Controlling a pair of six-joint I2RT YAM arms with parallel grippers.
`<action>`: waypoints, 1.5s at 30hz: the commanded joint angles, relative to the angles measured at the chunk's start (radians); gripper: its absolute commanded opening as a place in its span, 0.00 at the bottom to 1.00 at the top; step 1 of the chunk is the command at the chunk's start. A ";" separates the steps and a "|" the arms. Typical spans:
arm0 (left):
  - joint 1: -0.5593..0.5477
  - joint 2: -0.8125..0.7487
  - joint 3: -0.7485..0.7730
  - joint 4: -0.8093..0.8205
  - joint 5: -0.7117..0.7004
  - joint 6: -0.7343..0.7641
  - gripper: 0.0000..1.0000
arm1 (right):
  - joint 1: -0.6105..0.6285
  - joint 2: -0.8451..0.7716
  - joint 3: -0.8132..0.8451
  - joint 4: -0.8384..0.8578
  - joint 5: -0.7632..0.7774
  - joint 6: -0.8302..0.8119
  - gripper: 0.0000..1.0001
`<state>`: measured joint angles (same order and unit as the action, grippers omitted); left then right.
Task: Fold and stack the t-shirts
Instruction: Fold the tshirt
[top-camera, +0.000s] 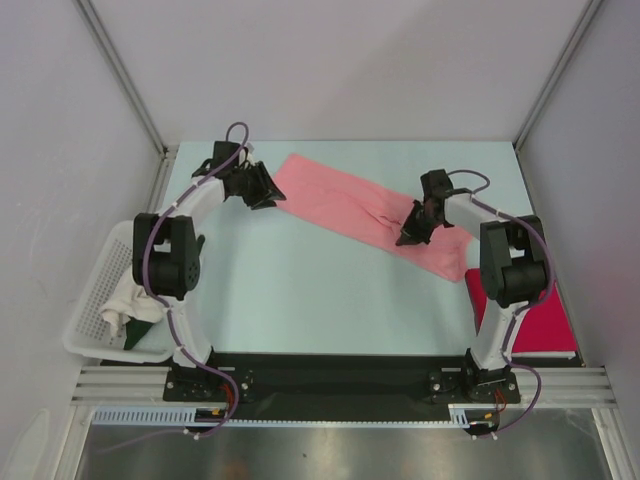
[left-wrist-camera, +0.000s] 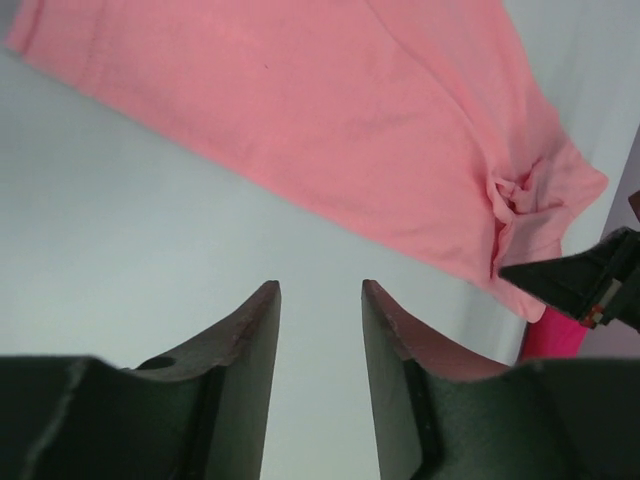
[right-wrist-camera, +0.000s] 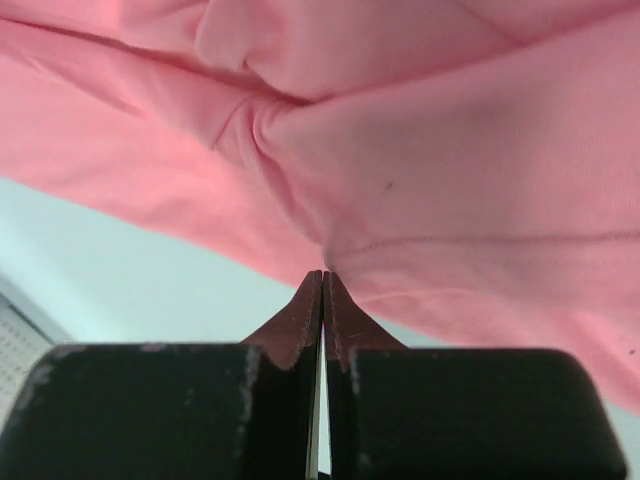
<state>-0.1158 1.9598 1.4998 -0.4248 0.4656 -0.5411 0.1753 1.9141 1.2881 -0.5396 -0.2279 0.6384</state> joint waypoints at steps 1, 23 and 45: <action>0.033 -0.035 -0.001 0.029 -0.042 -0.003 0.46 | -0.028 -0.087 -0.022 0.026 -0.040 0.058 0.03; 0.061 0.240 0.266 -0.071 -0.318 -0.066 0.60 | -0.396 -0.181 0.013 -0.023 0.140 -0.132 0.57; 0.061 0.341 0.316 -0.049 -0.245 -0.069 0.23 | -0.413 0.000 0.135 -0.011 0.188 -0.235 0.61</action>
<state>-0.0586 2.3024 1.8183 -0.4961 0.1925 -0.6167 -0.2279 1.9106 1.3808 -0.5659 -0.0669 0.4267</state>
